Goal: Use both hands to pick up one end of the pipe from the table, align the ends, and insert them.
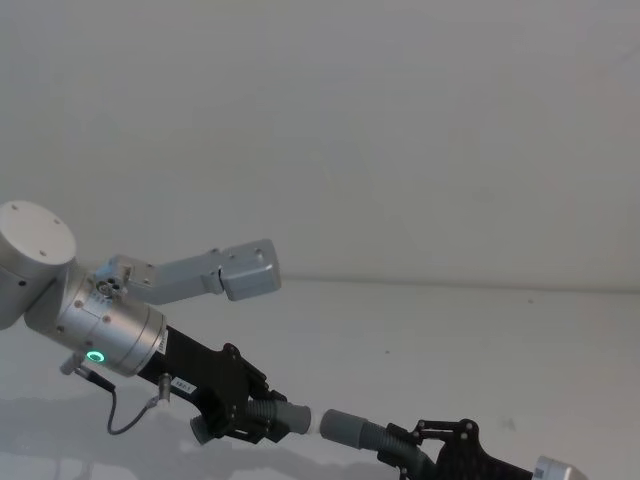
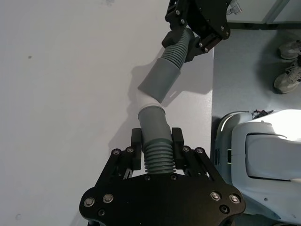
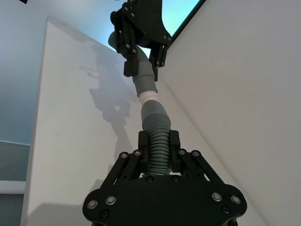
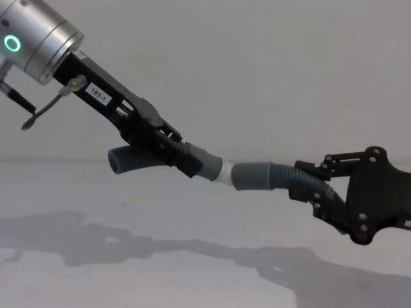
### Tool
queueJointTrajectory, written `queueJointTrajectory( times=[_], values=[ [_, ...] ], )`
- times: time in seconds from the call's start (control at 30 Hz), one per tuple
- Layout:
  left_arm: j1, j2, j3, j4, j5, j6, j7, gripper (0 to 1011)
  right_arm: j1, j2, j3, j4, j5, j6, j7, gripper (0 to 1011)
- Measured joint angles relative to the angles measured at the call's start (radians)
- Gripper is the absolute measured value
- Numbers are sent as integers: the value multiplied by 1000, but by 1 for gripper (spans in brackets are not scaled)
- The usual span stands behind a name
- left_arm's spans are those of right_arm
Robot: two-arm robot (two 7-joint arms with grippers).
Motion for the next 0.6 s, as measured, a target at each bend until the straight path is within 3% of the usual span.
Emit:
queueJointTrajectory(
  times=[0.6],
  values=[
    [9,24,7,-51,-16,38,33,336,-3,2,12,5,27,17,8,229]
  ],
)
